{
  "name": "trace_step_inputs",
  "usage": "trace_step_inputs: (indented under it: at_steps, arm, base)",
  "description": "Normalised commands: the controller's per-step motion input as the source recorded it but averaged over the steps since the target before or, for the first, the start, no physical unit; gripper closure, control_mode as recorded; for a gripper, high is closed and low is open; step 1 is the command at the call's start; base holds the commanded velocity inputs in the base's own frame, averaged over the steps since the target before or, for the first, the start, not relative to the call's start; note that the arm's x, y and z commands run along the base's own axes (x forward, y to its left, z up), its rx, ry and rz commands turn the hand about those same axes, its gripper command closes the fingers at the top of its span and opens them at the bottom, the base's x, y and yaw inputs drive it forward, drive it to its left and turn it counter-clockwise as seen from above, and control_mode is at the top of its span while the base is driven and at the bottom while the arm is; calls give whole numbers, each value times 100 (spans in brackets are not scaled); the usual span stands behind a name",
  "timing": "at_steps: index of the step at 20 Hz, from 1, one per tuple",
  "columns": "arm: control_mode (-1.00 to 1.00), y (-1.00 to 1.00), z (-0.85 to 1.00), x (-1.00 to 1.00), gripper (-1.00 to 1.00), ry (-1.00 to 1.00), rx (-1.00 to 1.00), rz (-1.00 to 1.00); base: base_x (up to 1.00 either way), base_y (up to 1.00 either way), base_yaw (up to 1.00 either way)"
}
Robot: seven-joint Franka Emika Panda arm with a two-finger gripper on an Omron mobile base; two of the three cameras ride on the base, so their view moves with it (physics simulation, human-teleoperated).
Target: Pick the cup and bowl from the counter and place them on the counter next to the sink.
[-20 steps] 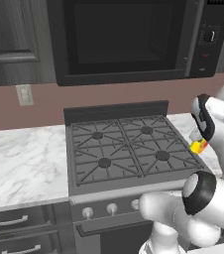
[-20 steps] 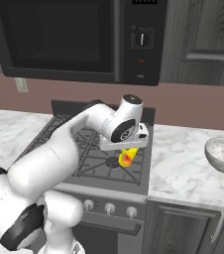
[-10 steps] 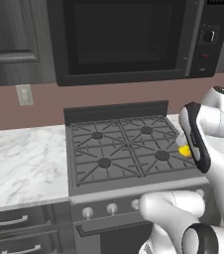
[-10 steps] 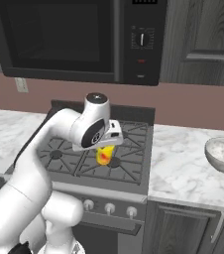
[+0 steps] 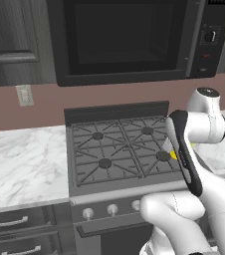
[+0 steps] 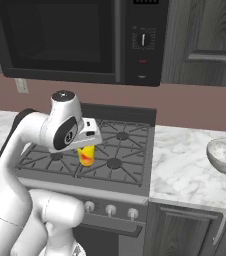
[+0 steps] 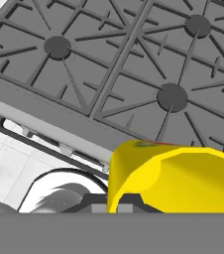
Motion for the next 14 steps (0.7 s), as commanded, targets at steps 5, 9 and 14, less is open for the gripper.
trace_step_inputs:
  at_steps: [5, 9, 14]
  arm:
    - [-100, 0, 0, -1, 100, 0, 0, -1]
    - [-100, 0, 0, 0, 100, 0, 0, 0]
    - [100, 0, 0, 0, 100, 0, 0, 0]
  base:
    - [0, 0, 0]
    - [0, 0, 0]
    - [0, 0, 0]
